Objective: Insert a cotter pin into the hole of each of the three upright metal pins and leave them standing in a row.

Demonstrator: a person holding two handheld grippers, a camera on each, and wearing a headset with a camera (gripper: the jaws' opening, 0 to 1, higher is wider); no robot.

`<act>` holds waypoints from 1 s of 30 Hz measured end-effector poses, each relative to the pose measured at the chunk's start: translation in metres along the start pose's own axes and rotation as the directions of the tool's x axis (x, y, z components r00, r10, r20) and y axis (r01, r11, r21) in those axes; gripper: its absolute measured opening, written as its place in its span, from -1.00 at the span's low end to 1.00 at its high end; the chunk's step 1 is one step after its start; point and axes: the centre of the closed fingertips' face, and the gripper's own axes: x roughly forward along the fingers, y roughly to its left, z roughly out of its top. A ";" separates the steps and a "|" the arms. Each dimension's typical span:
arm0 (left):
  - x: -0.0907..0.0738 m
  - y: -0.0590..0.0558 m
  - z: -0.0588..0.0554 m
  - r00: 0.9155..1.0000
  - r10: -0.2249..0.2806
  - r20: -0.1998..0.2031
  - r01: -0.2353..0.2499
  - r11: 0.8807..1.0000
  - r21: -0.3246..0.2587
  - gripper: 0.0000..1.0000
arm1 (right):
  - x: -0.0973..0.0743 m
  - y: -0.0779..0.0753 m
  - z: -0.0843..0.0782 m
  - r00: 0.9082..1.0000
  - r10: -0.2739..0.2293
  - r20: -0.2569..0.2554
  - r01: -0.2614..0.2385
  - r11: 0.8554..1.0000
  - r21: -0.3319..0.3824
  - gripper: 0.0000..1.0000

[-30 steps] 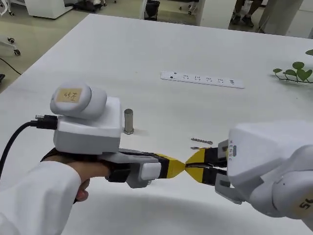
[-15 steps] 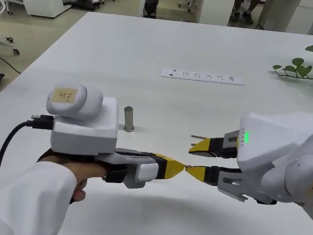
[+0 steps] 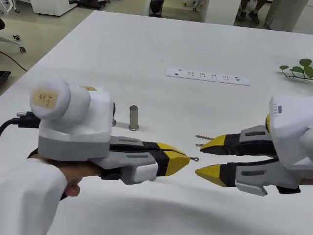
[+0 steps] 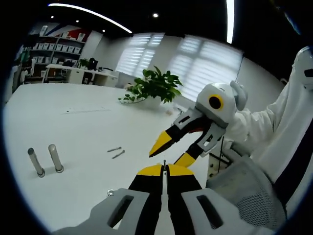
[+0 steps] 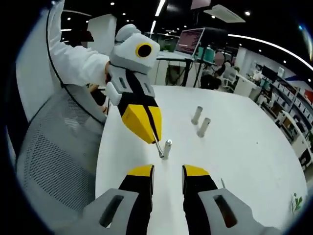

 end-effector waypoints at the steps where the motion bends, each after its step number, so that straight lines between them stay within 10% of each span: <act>1: -0.001 -0.001 0.000 1.000 -0.002 -0.001 0.002 1.000 0.027 -1.00 | 0.000 0.002 -0.002 1.000 0.025 0.002 -0.025 1.000 0.009 -0.68; 11: -0.005 -0.011 -0.002 0.998 -0.063 -0.023 0.066 0.974 0.217 -1.00 | 0.000 0.021 0.011 0.989 0.143 0.048 -0.146 0.988 0.050 -0.82; 30: -0.001 -0.014 -0.010 0.991 -0.109 -0.084 0.127 0.959 0.252 -1.00 | -0.003 0.030 0.015 0.981 0.184 0.054 -0.187 0.982 0.041 -1.00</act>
